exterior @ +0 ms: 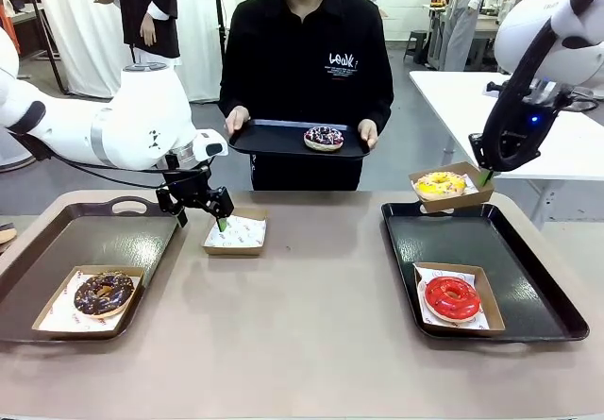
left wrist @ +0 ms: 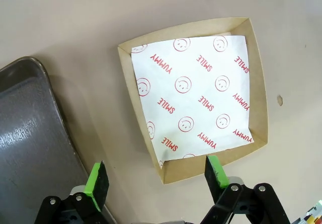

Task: Individually package the donuts and arrange them on the tray.
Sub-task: Place the picked Paper togo box on the Handle tray while simultaneously picking up another Paper togo box from the table with the other hand.

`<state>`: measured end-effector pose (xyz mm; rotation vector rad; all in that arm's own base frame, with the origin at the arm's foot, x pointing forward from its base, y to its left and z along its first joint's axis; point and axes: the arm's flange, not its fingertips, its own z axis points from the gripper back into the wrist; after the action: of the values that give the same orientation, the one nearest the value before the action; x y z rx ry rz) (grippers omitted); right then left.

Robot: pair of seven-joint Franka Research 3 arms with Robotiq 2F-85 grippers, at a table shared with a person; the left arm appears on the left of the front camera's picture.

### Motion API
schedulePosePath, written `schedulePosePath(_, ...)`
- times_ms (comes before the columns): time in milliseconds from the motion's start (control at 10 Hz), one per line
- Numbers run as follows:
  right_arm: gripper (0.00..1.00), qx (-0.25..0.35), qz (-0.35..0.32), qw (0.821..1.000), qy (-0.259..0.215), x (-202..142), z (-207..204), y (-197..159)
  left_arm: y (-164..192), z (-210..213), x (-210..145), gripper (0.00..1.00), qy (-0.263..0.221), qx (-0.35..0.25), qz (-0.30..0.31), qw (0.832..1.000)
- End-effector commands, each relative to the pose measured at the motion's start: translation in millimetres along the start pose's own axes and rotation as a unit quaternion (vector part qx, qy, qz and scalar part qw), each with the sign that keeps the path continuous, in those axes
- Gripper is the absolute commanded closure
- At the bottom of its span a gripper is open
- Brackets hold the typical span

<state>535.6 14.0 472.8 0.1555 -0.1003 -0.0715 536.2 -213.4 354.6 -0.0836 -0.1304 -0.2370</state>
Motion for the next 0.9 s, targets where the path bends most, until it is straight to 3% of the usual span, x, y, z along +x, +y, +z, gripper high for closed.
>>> schedulePosePath(0,0.99,-0.015,0.001,1.0,-0.026,3.6,-26.7,4.9,3.2,0.1,5.4,0.0,-0.014,0.024,0.035,0.999)
schedulePosePath(300,0.99,-0.012,-0.023,0.999,-0.035,11.0,-54.3,4.8,12.1,-5.8,13.2,0.0,-0.022,0.028,0.061,0.998)
schedulePosePath(800,0.99,-0.012,-0.007,1.0,-0.02,7.5,-94.8,4.0,8.7,-21.3,35.5,0.0,-0.008,0.045,0.09,0.995)
